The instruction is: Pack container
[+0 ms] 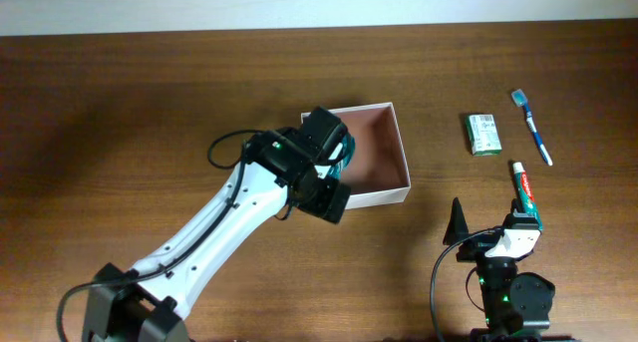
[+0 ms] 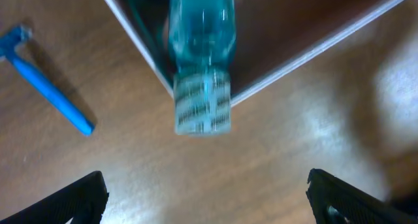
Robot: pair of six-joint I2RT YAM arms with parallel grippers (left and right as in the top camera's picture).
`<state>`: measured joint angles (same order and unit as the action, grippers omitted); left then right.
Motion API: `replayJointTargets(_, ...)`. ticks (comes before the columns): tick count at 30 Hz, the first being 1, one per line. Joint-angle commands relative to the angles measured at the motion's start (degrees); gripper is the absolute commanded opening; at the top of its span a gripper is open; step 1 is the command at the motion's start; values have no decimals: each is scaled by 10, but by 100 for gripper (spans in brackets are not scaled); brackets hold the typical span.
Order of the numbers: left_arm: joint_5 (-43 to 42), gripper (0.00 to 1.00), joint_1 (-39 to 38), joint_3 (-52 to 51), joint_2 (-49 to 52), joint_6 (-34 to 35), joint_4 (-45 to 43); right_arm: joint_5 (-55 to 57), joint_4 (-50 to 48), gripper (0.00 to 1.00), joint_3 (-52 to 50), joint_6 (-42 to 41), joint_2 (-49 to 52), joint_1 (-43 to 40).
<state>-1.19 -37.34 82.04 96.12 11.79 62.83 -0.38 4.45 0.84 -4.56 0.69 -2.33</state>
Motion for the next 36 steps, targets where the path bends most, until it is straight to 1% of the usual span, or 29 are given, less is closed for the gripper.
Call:
replayJointTargets(1,13,98,0,-3,17,-1,-21,7,0,98,-5,-6,-5,0)
replayJointTargets(6,27,91,0,-3,37,-1,-39,7,0,98,-5,-6,-5,0)
replayJointTargets(14,27,89,0,-4,71,0,-45,7,0,98,-5,-6,-5,0)
replayJointTargets(15,27,84,0,-4,73,0,-47,7,0,98,-5,-6,-5,0)
replayJointTargets(19,27,82,0,-3,73,0,-54,7,0,98,-5,-6,-5,0)
replayJointTargets(24,27,72,0,-3,73,-1,-54,7,0,98,-5,-6,-5,0)
replayJointTargets(28,27,69,0,-3,73,0,-51,7,0,98,-5,-6,-5,0)
replayJointTargets(33,25,57,0,-3,73,0,-43,7,0,98,-5,-6,-5,0)
replayJointTargets(34,25,56,0,-3,73,0,-43,7,0,98,-5,-6,-5,0)
replayJointTargets(36,25,56,0,-3,73,0,-41,7,0,98,-5,-6,-5,0)
